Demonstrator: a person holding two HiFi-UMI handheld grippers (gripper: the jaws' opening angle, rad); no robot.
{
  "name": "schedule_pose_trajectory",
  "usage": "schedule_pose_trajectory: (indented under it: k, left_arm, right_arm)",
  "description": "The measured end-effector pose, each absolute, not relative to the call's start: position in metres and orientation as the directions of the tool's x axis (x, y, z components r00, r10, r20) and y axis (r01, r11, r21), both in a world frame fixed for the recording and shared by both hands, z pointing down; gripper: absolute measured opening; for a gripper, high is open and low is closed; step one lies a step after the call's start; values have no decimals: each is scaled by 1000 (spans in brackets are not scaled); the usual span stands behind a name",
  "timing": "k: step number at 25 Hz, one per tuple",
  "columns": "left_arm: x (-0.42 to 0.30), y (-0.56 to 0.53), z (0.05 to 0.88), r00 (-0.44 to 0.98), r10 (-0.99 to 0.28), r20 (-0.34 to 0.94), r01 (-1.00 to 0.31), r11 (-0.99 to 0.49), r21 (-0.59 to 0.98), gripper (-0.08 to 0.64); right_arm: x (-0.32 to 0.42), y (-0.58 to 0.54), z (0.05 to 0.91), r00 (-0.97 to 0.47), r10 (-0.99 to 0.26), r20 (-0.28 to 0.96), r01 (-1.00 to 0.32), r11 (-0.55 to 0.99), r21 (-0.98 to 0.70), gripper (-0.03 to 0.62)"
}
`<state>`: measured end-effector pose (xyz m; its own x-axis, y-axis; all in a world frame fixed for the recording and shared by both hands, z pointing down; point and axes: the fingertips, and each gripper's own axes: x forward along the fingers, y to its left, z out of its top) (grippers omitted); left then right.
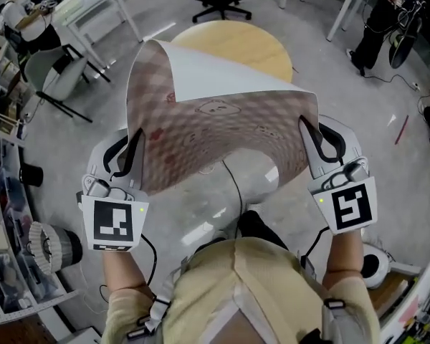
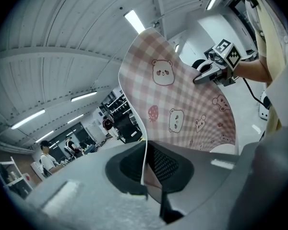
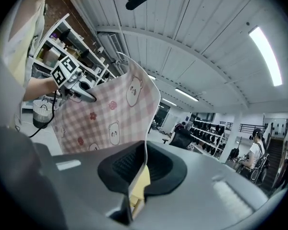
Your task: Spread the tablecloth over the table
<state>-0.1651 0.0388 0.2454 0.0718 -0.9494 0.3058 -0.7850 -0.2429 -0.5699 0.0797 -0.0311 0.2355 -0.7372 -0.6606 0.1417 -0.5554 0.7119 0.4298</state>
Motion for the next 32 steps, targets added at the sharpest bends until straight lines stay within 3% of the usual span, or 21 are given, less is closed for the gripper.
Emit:
schedule_pose_trajectory:
  k: [10, 20, 32]
  left_arm:
    - [-141, -67, 219, -82, -968, 236, -735, -101, -670, 9]
    - [-166, -155, 211, -160, -969, 187, -698, -23, -716, 9]
    - [-227, -318, 256, -81, -963, 257, -690, -132, -712, 11]
  right_arm:
    - [114, -146, 216, -776, -627, 63, -539, 713, 448, 9]
    - [95, -236, 217, -772, -633, 51, -528, 684, 504, 9]
    - [39, -377, 250, -683, -724, 99, -558, 604, 569, 10]
